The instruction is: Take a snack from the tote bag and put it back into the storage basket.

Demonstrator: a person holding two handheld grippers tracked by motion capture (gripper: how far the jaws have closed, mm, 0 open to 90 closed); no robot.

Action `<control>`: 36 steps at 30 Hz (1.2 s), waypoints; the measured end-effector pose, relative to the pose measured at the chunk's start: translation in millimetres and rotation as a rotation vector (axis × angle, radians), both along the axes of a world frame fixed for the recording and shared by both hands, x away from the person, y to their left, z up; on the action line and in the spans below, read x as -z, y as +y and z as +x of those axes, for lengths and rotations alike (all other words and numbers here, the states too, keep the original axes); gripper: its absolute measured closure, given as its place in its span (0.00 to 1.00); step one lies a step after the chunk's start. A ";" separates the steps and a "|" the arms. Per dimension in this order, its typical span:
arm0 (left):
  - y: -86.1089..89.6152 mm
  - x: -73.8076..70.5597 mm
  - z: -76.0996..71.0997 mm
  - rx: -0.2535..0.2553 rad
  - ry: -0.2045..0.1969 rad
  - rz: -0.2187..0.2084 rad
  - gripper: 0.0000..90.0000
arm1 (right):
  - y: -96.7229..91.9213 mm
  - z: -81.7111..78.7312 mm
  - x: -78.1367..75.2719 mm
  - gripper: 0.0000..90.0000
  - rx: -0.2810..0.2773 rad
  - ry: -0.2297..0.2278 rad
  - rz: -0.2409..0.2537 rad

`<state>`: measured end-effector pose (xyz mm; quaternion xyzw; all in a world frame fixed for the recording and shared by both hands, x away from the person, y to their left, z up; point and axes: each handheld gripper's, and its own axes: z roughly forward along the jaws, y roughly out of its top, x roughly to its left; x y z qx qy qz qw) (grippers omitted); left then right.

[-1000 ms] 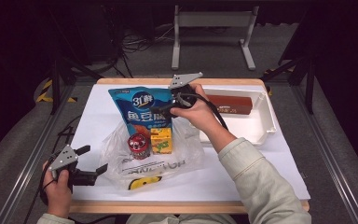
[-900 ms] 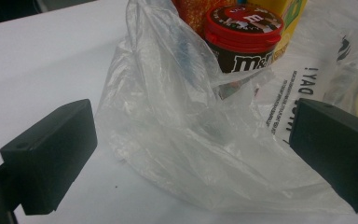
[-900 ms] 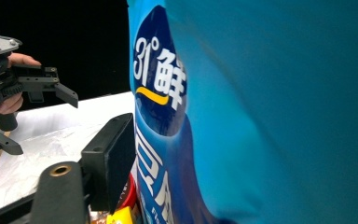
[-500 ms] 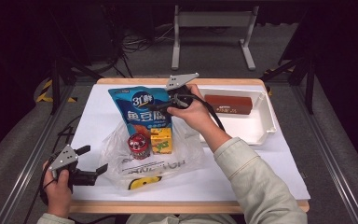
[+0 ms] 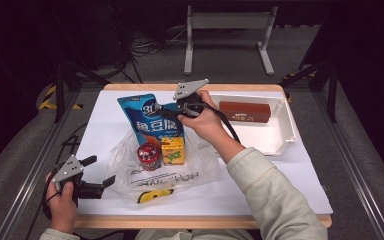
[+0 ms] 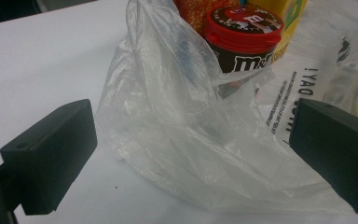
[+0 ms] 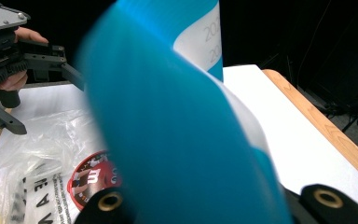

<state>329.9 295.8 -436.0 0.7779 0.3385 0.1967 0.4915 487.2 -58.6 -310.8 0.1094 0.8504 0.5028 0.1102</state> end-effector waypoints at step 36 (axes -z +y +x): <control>-0.8 0.1 0.2 -0.001 0.001 0.002 0.02 | -7.3 -29.2 -78.0 1.00 -0.041 -0.084 0.096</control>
